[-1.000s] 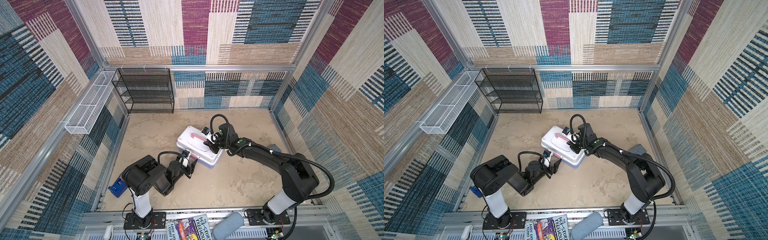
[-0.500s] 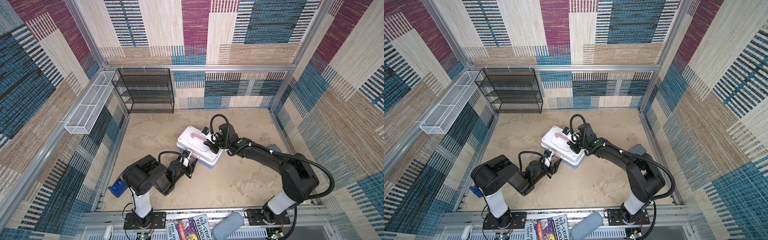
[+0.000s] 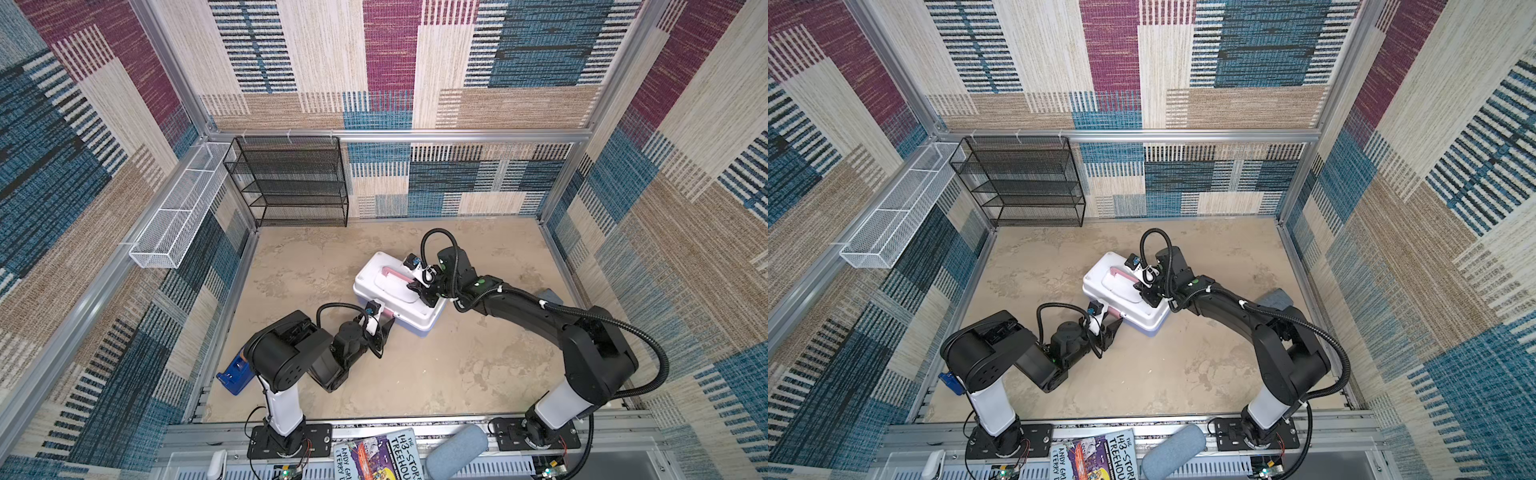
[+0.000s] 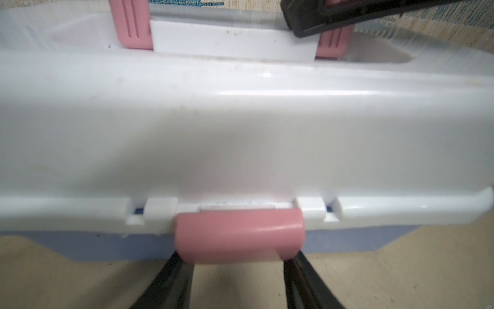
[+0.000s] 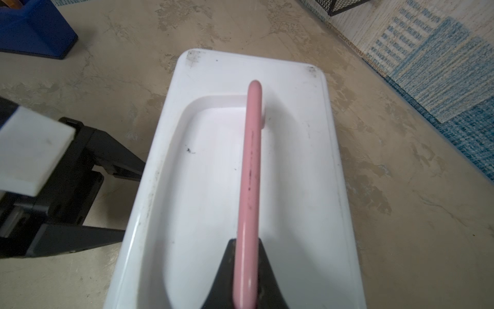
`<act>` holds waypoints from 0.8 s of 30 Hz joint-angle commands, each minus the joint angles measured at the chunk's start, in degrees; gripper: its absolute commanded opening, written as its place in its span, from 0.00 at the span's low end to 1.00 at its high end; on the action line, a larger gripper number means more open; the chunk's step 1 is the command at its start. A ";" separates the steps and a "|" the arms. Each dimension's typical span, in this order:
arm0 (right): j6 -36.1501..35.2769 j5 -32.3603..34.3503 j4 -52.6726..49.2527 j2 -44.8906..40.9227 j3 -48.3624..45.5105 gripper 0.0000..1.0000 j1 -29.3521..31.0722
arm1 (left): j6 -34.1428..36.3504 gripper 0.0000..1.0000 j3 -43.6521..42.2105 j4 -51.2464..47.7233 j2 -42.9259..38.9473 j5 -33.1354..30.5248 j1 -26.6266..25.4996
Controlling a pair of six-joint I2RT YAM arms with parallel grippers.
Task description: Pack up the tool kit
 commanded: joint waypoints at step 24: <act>0.83 2.45 -6.29 0.39 -1.16 0.12 -0.01 | -0.15 0.47 2.00 -10.71 -8.91 -0.77 0.17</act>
